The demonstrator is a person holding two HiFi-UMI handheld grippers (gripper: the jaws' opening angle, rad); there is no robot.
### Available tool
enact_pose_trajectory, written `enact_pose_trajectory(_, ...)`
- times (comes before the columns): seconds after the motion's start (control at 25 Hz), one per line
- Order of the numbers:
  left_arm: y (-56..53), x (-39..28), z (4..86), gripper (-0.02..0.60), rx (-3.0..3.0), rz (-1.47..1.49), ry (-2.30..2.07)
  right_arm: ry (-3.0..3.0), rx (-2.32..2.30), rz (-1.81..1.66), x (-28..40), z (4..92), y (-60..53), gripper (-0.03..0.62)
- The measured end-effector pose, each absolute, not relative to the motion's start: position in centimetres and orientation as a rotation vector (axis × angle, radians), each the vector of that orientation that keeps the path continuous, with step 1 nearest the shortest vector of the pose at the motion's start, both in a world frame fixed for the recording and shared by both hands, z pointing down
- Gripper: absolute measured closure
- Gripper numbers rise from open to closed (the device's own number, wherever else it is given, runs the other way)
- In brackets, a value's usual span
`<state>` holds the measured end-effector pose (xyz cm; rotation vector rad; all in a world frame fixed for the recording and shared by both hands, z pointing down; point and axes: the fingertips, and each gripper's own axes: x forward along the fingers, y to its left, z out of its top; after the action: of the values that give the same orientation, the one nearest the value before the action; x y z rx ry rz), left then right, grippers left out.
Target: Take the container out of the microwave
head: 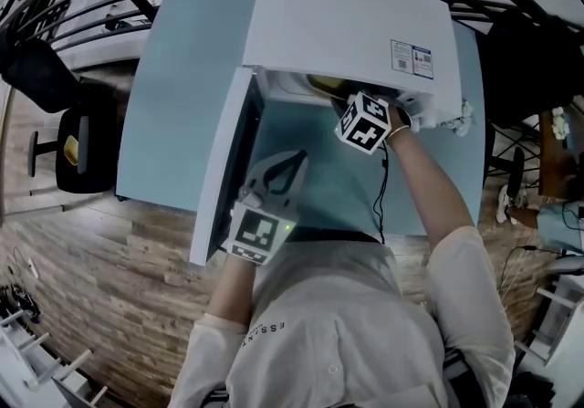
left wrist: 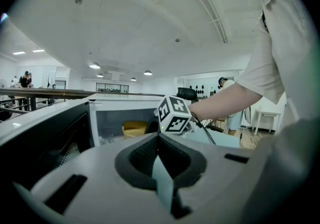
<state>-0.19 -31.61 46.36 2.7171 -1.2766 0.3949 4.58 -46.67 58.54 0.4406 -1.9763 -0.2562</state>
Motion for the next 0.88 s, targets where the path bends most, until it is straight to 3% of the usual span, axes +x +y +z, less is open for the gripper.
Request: enact_pose_trajectory(0.88, -24.7, 2.4, 43.0, 0.588, 2.669, 0.406, -1.444, -2.383, 0.657, -0.112, 10.6, 48.5, -30.6, 0.574)
